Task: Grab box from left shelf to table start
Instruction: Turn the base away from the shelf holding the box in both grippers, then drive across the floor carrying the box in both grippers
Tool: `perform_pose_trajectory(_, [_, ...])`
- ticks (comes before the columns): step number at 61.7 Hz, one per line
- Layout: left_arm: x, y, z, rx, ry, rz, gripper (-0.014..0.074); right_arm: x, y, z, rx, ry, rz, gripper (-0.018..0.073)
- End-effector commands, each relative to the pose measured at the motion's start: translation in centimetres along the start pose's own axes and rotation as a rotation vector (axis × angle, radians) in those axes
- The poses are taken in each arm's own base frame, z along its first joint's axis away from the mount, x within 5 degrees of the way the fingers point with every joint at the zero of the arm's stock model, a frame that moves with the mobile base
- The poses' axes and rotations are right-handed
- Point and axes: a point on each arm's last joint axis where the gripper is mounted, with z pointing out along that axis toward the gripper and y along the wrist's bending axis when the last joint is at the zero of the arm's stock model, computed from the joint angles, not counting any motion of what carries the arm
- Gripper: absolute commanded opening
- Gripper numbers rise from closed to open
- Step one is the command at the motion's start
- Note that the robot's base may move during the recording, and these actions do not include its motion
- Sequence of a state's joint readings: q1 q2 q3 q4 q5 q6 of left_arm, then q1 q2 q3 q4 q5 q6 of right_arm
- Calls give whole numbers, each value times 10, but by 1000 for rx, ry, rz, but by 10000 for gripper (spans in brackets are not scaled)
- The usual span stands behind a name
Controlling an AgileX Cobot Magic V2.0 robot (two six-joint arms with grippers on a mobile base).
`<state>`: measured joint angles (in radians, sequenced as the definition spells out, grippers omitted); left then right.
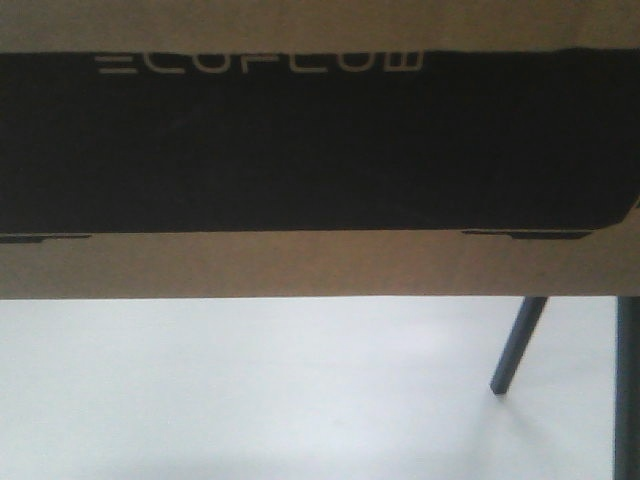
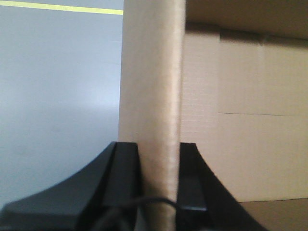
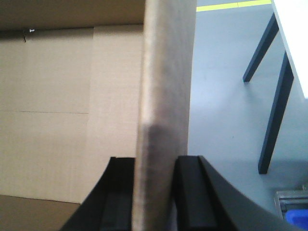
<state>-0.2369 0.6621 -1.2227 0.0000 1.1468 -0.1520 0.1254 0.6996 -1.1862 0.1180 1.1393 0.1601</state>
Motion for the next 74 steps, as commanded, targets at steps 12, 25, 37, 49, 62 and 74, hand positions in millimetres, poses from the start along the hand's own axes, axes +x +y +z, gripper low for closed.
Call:
perform_pose_trajectory(12, [-20,-4,-14,46,-206,-23,-54,-17,-6,-9,88,-155,-58,26])
perform_pose_trajectory(25, [-20,-4,-14,46,-206,-23,-54,-17,-6,-9,88,-155,-58,26])
perform_pose_trajectory(37, [-20,-4,-14,46,-206,-23,-54,-17,-6,-9,88,-155,-58,26])
perform_pose_trajectory(49, [-20,-4,-14,46,-206,-23,-54,-17,-6,-9,88,-155,-58,26])
perform_pose_trajectory(62, [-20,-4,-14,46,-206,-23,-54,-17,-6,-9,88,-155,-58,26])
perform_pose_trajectory(74, [-20,-4,-14,46,-208,-23,-54,-17,-6,-9,88,-155,-58,26])
